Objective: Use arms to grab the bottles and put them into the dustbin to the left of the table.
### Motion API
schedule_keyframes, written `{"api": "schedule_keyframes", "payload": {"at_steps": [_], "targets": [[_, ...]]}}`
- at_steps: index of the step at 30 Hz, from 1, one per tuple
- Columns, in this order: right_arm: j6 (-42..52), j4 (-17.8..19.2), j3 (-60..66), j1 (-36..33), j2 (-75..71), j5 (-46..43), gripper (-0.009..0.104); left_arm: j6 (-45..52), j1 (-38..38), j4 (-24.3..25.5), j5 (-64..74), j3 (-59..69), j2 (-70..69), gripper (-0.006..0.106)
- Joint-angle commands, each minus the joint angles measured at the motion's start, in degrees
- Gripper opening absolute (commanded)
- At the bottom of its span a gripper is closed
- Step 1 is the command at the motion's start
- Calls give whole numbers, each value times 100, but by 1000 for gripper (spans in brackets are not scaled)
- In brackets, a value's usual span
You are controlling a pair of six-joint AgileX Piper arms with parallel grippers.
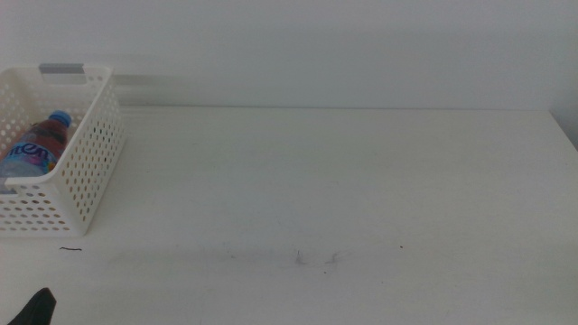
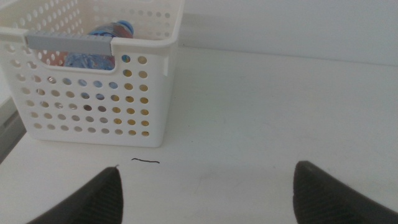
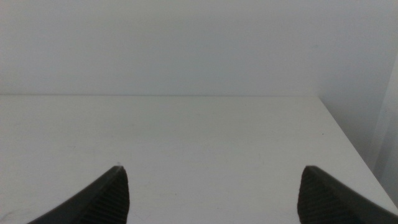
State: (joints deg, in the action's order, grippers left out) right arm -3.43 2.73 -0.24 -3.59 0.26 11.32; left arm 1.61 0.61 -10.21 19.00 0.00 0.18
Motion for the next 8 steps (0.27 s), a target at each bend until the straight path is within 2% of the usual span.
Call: {"api": "schedule_keyframes", "payload": {"at_steps": [1, 8], "targets": [[30, 9, 24, 28, -26, -63, 88, -2, -2, -18, -77, 0, -18, 94], [30, 9, 24, 28, -26, -63, 88, -15, -245, -18, -77, 0, -18, 94]]}}
